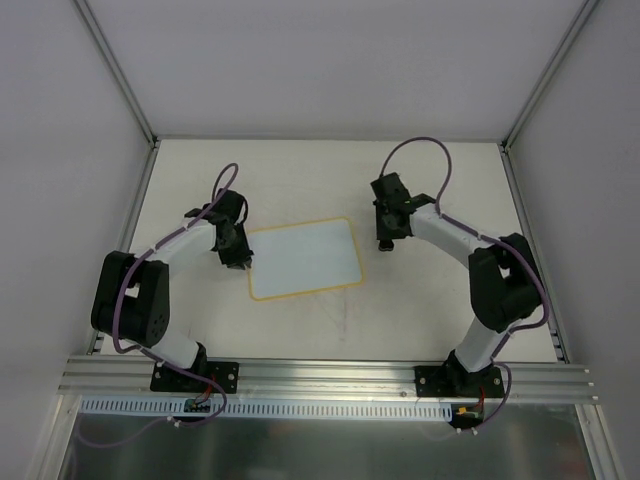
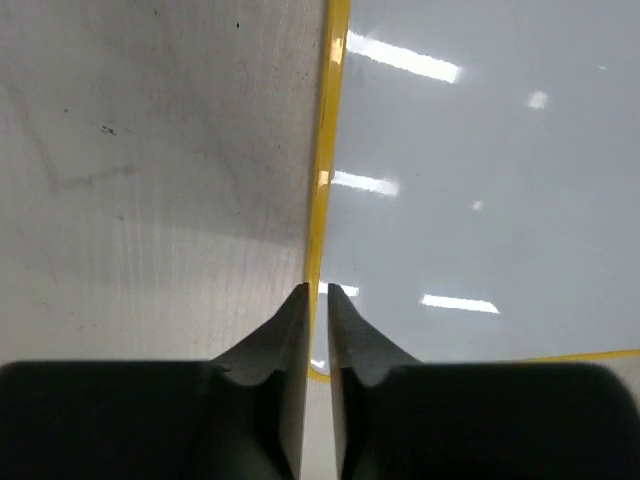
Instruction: Erase the whiteboard
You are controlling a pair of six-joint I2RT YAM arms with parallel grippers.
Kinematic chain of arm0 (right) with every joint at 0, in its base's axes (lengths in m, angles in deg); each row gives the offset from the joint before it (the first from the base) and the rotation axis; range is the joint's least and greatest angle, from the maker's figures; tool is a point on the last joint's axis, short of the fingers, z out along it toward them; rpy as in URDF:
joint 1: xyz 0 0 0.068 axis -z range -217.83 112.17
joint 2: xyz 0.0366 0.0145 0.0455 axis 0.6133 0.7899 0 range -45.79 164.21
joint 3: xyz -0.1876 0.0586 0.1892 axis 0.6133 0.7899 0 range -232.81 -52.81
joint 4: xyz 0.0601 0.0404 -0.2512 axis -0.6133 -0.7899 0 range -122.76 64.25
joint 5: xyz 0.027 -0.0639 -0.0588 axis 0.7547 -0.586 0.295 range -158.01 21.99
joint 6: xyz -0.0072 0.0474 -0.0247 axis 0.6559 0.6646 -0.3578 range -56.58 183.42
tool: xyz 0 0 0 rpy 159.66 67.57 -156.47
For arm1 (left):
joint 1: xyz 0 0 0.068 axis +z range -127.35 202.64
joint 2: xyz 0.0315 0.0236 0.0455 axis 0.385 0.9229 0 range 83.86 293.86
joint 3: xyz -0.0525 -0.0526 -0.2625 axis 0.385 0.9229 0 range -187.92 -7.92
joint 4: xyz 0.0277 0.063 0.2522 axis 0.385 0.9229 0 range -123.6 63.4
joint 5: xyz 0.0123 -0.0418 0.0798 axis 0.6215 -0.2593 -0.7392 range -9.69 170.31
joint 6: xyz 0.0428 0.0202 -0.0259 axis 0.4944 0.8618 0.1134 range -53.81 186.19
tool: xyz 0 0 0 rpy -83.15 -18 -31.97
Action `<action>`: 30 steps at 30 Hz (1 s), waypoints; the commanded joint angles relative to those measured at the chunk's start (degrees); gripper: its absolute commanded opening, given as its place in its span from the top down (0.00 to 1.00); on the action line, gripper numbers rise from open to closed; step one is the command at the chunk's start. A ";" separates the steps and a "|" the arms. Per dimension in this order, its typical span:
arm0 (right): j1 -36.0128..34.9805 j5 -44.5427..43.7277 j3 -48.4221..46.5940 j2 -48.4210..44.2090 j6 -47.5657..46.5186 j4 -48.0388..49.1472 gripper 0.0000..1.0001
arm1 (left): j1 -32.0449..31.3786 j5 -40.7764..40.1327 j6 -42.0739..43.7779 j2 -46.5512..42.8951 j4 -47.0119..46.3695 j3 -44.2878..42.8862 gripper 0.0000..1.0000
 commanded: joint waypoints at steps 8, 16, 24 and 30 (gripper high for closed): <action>12.85 2.28 8.16 -2.10 4.16 -1.52 0.89 | 0.11 -5.61 2.97 -9.94 1.42 -2.78 0.55; 13.73 4.40 9.75 -4.89 5.58 -2.13 0.17 | 0.11 -9.74 4.82 -17.77 2.56 -3.04 0.21; 17.67 3.61 5.09 -21.50 -0.31 -5.56 0.01 | 0.11 -15.27 10.00 -28.40 5.55 -8.83 0.01; 23.21 0.80 -0.09 -34.77 -6.70 -7.06 0.01 | 0.20 -19.93 14.30 -35.17 6.26 -16.56 0.01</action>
